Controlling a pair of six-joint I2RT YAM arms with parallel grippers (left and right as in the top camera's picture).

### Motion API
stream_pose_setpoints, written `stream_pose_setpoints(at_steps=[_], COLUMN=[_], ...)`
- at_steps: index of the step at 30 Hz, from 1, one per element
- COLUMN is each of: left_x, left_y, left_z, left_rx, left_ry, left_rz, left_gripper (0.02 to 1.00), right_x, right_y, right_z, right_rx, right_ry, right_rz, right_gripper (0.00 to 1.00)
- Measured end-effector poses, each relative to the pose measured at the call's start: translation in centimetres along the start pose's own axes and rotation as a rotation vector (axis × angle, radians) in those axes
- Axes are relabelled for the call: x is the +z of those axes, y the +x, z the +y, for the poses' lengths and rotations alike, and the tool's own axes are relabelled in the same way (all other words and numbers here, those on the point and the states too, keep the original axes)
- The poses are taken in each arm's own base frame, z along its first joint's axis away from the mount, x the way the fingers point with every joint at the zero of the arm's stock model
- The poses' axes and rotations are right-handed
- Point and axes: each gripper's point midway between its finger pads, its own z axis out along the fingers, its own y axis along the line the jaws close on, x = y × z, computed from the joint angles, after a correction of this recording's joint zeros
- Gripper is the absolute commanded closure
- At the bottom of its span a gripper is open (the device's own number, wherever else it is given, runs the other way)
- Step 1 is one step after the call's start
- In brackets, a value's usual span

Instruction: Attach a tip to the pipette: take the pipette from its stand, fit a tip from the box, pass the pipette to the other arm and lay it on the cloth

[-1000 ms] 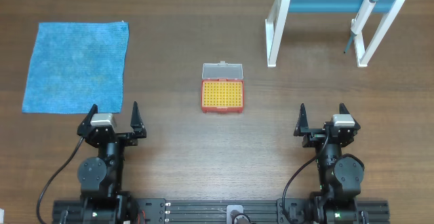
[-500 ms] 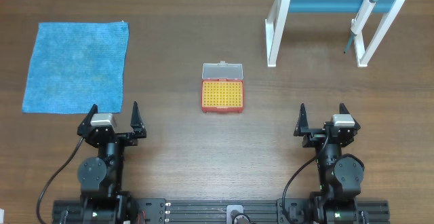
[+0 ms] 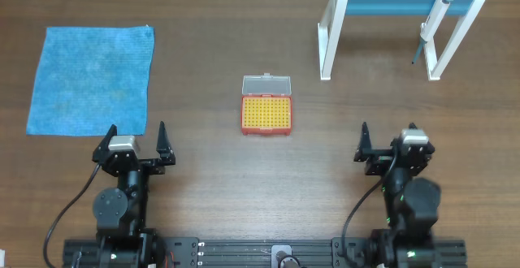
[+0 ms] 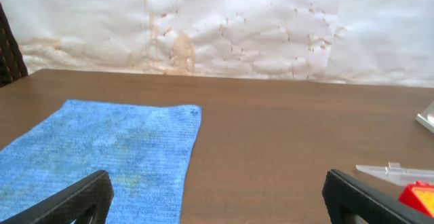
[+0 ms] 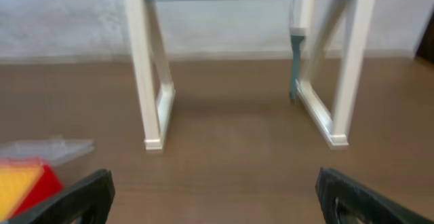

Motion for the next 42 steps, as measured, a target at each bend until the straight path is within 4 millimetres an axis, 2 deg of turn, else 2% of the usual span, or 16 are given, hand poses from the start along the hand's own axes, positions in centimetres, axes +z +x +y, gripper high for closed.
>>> stream_pose_setpoints(at_steps=[1, 2, 3, 6, 8, 11, 13, 16, 19, 22, 27, 32, 42], left_x=[0.0, 0.0, 0.0, 0.0, 0.0, 0.0, 0.0, 0.0, 0.0, 0.0, 0.0, 0.0, 0.0], left_y=[-0.1, -0.1, -0.1, -0.1, -0.1, -0.1, -0.1, -0.1, -0.1, -0.1, -0.1, -0.1, -0.1], left_z=[0.0, 0.0, 0.1, 0.1, 0.1, 0.1, 0.1, 0.1, 0.1, 0.1, 0.1, 0.1, 0.1], left_rx=[-0.001, -0.001, -0.001, -0.001, -0.001, -0.001, -0.001, -0.001, -0.001, -0.001, -0.001, -0.001, -0.001], left_ry=[-0.001, -0.003, -0.004, -0.005, -0.007, -0.007, -0.007, -0.007, -0.007, -0.007, -0.007, -0.007, -0.007], left_rz=[-0.005, -0.004, -0.004, -0.005, -0.005, -0.006, -0.005, -0.005, -0.006, -0.005, -0.006, -0.006, -0.006], left_gripper=[0.023, 0.02, 0.023, 0.023, 0.023, 0.023, 0.023, 0.023, 0.023, 0.023, 0.023, 0.02, 0.023], right_x=[0.0, 0.1, 0.2, 0.9, 2.3, 4.9, 7.1, 10.6, 13.2, 14.9, 16.7, 18.4, 19.5], right_y=[-0.8, -2.9, -5.8, -9.4, -11.1, -10.2, -7.9, -6.3, -6.9, -6.9, -8.1, -7.5, -7.6], right_z=[-0.5, -1.5, -2.7, -5.3, -6.6, -8.0, -8.7, -9.4, -9.5, -9.9, -10.5, -8.9, -9.3], right_rx=[0.001, 0.005, 0.004, -0.061, -0.127, -0.138, -0.09, -0.046, -0.042, -0.024, -0.005, -0.002, -0.008], right_ry=[0.028, 0.073, 0.123, 0.21, 0.2, 0.097, -0.018, -0.143, -0.208, -0.223, -0.219, -0.268, -0.255], right_rz=[0.037, 0.068, 0.072, 0.143, 0.18, 0.248, 0.31, 0.313, 0.235, 0.19, 0.106, 0.095, 0.054], right_gripper=[0.027, 0.027, 0.027, 0.025, 0.027, 0.027, 0.025, 0.027, 0.027, 0.027, 0.027, 0.034, 0.031])
